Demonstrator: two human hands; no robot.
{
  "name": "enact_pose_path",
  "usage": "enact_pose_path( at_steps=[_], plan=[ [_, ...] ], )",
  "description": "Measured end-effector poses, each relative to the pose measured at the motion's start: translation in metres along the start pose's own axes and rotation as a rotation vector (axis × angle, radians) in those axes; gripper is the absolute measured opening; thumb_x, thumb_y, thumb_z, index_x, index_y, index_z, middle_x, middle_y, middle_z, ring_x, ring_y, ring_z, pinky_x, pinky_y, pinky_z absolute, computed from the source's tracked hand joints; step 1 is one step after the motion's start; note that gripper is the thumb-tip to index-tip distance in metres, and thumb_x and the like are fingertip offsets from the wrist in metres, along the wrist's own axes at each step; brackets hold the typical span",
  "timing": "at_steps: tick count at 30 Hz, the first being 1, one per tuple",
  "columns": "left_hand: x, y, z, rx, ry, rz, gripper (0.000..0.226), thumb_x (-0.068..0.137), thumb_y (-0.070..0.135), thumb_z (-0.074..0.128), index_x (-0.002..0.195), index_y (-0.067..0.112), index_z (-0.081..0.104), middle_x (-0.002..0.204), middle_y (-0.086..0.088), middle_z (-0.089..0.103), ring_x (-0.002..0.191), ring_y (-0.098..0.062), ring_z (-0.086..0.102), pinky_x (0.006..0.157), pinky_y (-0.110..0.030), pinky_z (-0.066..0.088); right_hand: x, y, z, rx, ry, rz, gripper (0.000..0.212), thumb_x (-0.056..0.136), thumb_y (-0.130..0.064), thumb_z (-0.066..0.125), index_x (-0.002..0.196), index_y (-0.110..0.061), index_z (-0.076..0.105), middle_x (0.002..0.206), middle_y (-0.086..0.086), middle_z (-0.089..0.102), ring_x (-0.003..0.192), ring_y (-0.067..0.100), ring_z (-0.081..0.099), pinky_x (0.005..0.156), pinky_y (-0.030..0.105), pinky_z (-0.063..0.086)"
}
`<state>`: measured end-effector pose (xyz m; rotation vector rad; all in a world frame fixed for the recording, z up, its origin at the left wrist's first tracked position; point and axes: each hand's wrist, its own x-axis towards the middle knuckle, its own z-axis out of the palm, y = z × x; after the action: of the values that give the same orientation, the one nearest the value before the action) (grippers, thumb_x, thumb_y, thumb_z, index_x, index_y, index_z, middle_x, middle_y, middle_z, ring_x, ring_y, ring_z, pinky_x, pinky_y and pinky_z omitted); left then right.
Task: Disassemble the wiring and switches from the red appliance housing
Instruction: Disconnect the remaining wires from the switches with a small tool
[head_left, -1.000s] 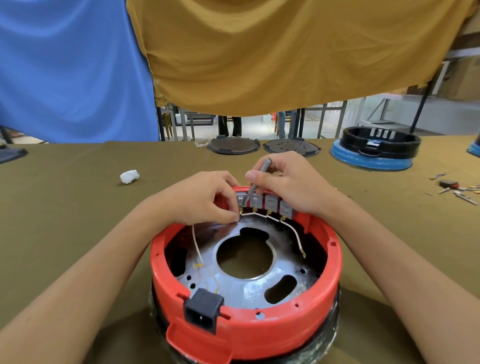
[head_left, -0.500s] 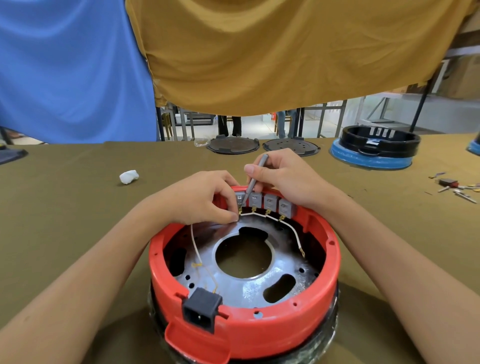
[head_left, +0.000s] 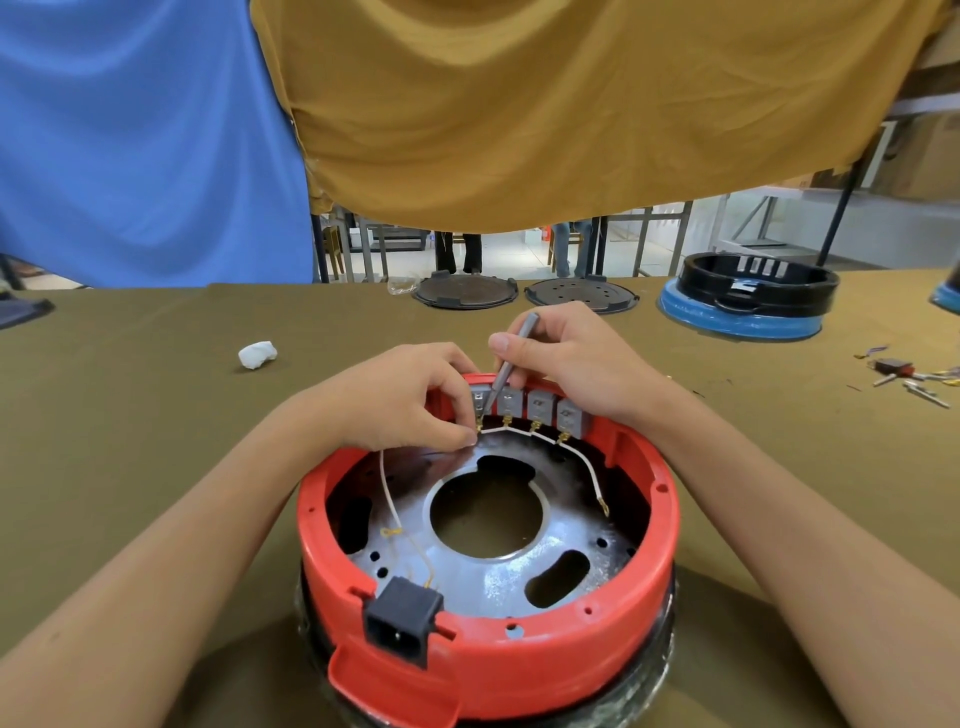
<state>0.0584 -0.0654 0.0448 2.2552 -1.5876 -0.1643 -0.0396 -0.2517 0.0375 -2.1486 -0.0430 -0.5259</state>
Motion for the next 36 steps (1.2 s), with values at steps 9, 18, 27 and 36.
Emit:
enact_pose_path(
  at_steps=[9, 18, 27, 36],
  plan=[
    [0.001, 0.001, 0.0, 0.005, -0.013, -0.011, 0.018, 0.081, 0.026, 0.075, 0.065, 0.034, 0.07, 0.122, 0.022, 0.049, 0.107, 0.003, 0.052, 0.099, -0.031, 0.042, -0.003, -0.003, 0.0, -0.01, -0.022, -0.031, 0.023, 0.096, -0.03, 0.065, 0.078, -0.018, 0.07, 0.066, 0.001, 0.071, 0.063, 0.008, 0.063, 0.068, 0.022, 0.051],
    [0.001, -0.001, 0.001, 0.0, -0.004, -0.004, 0.019, 0.081, 0.027, 0.074, 0.064, 0.033, 0.069, 0.12, 0.024, 0.049, 0.102, 0.004, 0.054, 0.096, -0.031, 0.044, -0.007, -0.005, 0.001, -0.036, -0.012, -0.065, 0.022, 0.096, -0.027, 0.066, 0.081, -0.01, 0.07, 0.073, 0.008, 0.073, 0.063, 0.008, 0.065, 0.068, 0.023, 0.052],
    [0.002, -0.003, 0.002, -0.01, 0.064, 0.008, 0.015, 0.08, 0.028, 0.077, 0.068, 0.033, 0.069, 0.113, 0.023, 0.055, 0.095, 0.008, 0.055, 0.087, -0.018, 0.041, -0.007, -0.006, 0.001, 0.004, 0.081, -0.109, 0.027, 0.096, -0.025, 0.066, 0.081, -0.002, 0.069, 0.069, 0.005, 0.073, 0.065, 0.018, 0.068, 0.071, 0.031, 0.054],
    [-0.002, -0.002, -0.002, 0.012, 0.124, 0.042, 0.024, 0.089, 0.007, 0.058, 0.085, 0.031, 0.058, 0.079, 0.007, 0.063, 0.074, -0.017, 0.059, 0.077, -0.042, 0.05, -0.014, -0.007, -0.009, 0.04, 0.122, -0.09, 0.03, 0.097, -0.021, 0.064, 0.082, 0.005, 0.066, 0.075, 0.013, 0.072, 0.074, 0.029, 0.072, 0.083, 0.051, 0.057]
  ],
)
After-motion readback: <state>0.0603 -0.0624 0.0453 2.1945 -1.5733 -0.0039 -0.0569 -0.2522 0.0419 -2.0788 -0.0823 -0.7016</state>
